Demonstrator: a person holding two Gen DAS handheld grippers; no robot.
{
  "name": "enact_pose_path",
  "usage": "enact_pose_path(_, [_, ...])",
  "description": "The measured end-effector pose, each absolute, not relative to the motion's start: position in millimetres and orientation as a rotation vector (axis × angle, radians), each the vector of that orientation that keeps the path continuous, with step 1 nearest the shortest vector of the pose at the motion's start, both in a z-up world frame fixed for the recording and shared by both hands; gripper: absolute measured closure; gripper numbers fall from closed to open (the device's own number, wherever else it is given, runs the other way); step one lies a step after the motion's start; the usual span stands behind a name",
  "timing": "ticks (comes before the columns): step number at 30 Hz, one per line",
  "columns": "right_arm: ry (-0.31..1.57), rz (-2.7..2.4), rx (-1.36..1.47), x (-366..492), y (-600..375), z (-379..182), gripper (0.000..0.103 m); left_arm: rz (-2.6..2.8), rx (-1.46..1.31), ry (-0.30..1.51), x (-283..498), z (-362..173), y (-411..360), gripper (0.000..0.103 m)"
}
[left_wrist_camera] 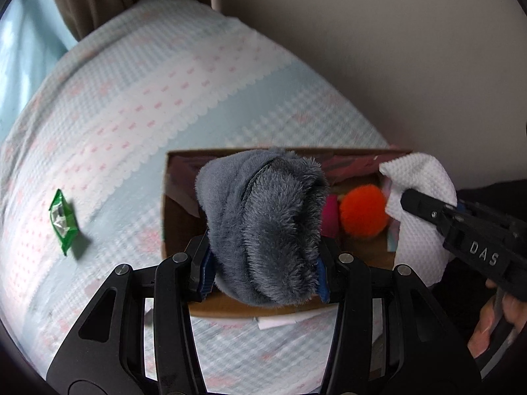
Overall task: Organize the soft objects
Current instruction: 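Carry sock ball and white pad into the cardboard box and open both grippers, then move both grippers back toward the green wipe pack and grey cloth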
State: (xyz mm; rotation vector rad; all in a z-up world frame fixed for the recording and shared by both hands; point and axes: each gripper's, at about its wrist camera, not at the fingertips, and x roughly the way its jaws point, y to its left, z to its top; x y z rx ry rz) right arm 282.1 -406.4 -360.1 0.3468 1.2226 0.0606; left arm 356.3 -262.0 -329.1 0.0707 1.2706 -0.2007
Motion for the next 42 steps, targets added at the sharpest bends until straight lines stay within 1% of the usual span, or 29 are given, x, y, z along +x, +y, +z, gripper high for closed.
enact_pose_path(5, [1.291, 0.065, 0.352, 293.6, -411.3, -392.1, 0.08, -0.195, 0.094, 1.358, 362.5, -365.8, -267.9, 0.06])
enact_pose_path(8, [1.315, 0.065, 0.365, 298.8, -414.4, -403.7, 0.08, -0.202, 0.126, 1.385, 366.8, -378.5, -271.2, 0.06])
enact_pose_path(11, [1.326, 0.058, 0.359, 303.3, -413.1, -409.5, 0.08, -0.203, 0.176, 1.394, 369.5, -386.2, -274.4, 0.057])
enact_pose_path(12, [1.324, 0.057, 0.353, 305.1, -412.1, -411.2, 0.079, -0.193, 0.19, 1.394, 370.6, -388.4, -275.3, 0.05])
enact_pose_path(13, [1.323, 0.057, 0.35, 307.7, -412.2, -413.2, 0.076, -0.182, 0.198, 1.396, 371.5, -390.6, -275.8, 0.038])
enact_pose_path(14, [1.319, 0.053, 0.348, 309.1, -411.2, -415.1, 0.063, -0.174, 0.202, 1.403, 373.1, -392.5, -274.3, 0.028])
enact_pose_path(15, [1.314, 0.048, 0.347, 309.7, -410.2, -415.2, 0.04, -0.167, 0.208, 1.409, 372.4, -392.8, -275.3, 0.01])
enact_pose_path(16, [1.306, 0.041, 0.349, 310.0, -410.2, -416.1, 0.029, -0.16, 0.221, 1.403, 372.4, -393.0, -275.8, 0.002])
enact_pose_path(17, [1.297, 0.039, 0.358, 309.8, -411.0, -416.7, 0.01, -0.162, 0.229, 1.396, 372.6, -392.0, -274.2, 0.001])
enact_pose_path(18, [1.293, 0.037, 0.362, 310.1, -411.8, -416.9, 0.004, -0.164, 0.243, 1.396, 373.0, -391.8, -273.9, 0.001])
enact_pose_path(25, [1.303, 0.024, 0.35, 307.5, -411.3, -417.5, 0.004, -0.177, 0.268, 1.391, 370.1, -387.3, -271.4, 0.001])
enact_pose_path(31, [1.26, 0.018, 0.33, 299.7, -407.5, -399.5, 0.004, -0.182, 0.257, 1.344, 362.1, -362.1, -265.8, 0.001])
enact_pose_path(37, [1.189, -0.006, 0.294, 282.2, -399.2, -357.0, 0.004, -0.195, 0.198, 1.257, 346.7, -315.5, -251.4, 0.001])
enact_pose_path(42, [1.09, -0.044, 0.267, 259.2, -385.1, -302.8, 0.004, -0.204, 0.172, 1.149, 326.6, -262.8, -235.0, 0.001])
